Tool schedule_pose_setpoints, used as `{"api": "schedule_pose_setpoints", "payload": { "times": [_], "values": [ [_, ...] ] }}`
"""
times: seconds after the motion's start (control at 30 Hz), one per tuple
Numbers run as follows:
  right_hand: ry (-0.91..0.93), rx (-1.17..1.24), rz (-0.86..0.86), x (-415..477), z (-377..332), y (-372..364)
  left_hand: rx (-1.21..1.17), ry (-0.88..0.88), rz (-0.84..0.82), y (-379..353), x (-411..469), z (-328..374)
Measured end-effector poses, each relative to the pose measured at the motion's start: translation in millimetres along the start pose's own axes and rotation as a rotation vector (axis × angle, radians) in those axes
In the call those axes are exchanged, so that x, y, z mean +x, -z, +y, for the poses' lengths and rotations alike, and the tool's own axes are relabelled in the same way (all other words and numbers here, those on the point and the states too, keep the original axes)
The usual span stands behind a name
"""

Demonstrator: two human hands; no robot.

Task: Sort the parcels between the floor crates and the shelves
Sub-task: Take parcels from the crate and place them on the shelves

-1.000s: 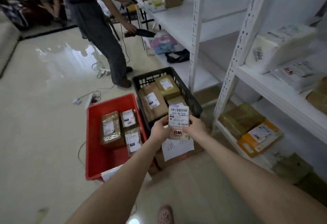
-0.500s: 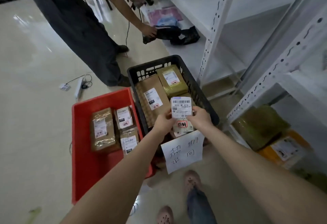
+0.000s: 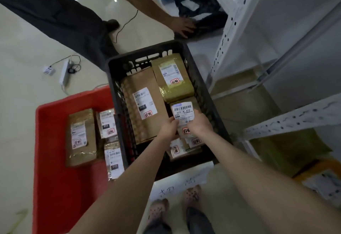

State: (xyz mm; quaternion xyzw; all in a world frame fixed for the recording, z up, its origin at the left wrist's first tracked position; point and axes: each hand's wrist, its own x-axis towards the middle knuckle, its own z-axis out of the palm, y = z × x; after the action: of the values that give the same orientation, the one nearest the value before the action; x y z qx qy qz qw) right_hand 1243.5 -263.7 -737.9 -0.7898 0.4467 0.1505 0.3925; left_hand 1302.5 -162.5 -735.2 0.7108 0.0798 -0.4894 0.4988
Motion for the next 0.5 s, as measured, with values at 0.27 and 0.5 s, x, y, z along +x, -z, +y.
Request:
{"api": "schedule_pose_setpoints", "payload": {
  "times": [0.27,0.5],
  "values": [
    [-0.003,-0.138,-0.011,29.8,12.7,-11.7,-0.016,0.075,-0.005,-15.5,48.2,2.8],
    [0.007,-0.179,0.037,15.8,12.1,-14.2,0.353,-0.060,-0.038,-6.8,36.8,0.1]
  ]
}}
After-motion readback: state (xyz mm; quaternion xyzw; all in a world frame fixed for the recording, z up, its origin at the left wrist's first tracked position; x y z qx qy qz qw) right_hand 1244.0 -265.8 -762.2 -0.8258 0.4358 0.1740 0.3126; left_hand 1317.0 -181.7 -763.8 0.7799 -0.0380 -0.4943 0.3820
